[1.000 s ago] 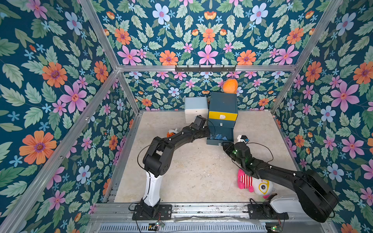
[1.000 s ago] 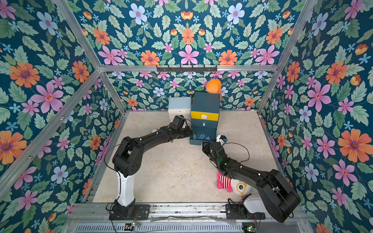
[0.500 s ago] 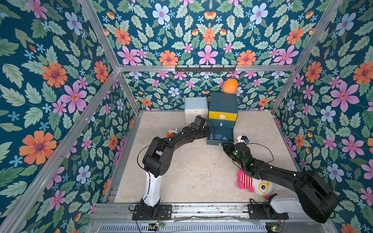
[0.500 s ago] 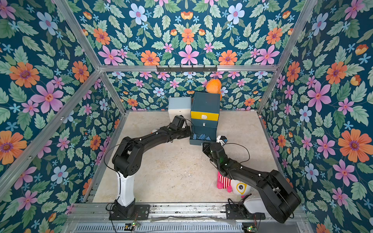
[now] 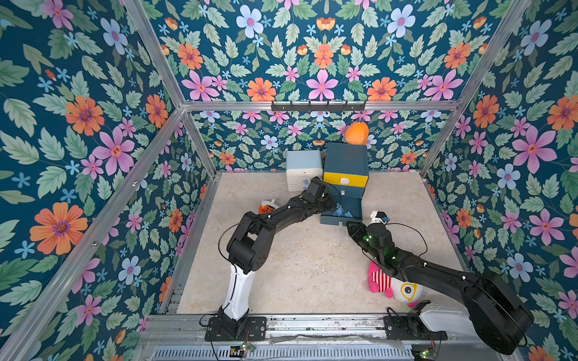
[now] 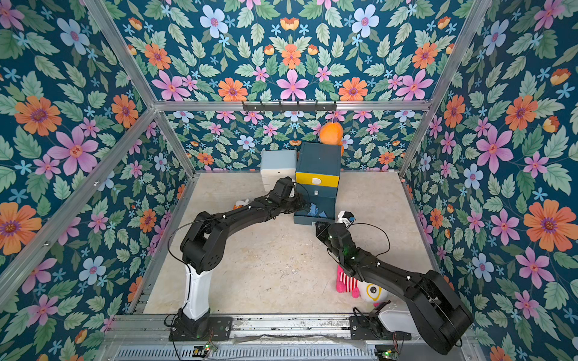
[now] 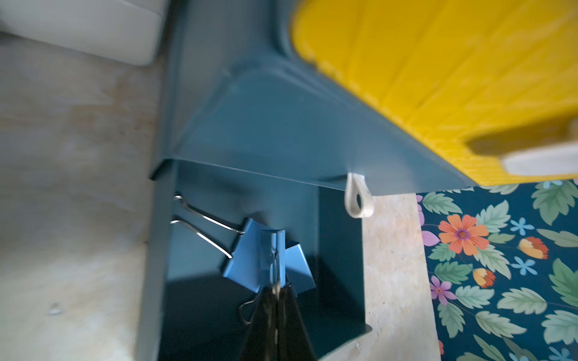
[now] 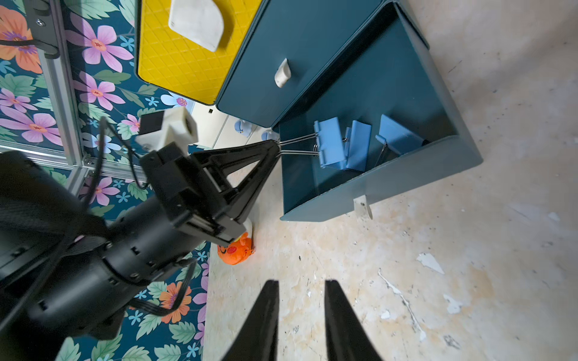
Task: Put the binder clips in the drawer according to color
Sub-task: Adjust the binder clip at the drawer.
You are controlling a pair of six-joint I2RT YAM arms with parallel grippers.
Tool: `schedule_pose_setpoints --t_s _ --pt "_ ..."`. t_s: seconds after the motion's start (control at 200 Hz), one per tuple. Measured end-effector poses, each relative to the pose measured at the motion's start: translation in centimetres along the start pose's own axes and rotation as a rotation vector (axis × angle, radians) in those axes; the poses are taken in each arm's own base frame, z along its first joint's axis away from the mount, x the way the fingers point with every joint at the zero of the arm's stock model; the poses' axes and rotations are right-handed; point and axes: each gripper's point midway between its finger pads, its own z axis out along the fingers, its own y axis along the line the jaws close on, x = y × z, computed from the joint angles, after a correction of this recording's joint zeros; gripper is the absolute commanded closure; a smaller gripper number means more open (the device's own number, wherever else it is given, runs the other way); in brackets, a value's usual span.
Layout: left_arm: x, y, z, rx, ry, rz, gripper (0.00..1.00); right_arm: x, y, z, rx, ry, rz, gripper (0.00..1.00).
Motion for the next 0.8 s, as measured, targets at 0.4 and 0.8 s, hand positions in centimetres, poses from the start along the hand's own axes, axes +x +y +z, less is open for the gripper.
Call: schedule_pose_setpoints --t_s 0.4,0.8 --pt "-1.3 0.0 -2.6 -0.047 -0.081 -0.046 0.58 1.0 -1.7 1.3 0.059 0.03 -0.007 0.71" --pt "-0.7 2.7 -11.6 -0.162 -0.197 0.016 0.57 1.6 -5.3 6.4 0.104 0.037 0.131 0.73"
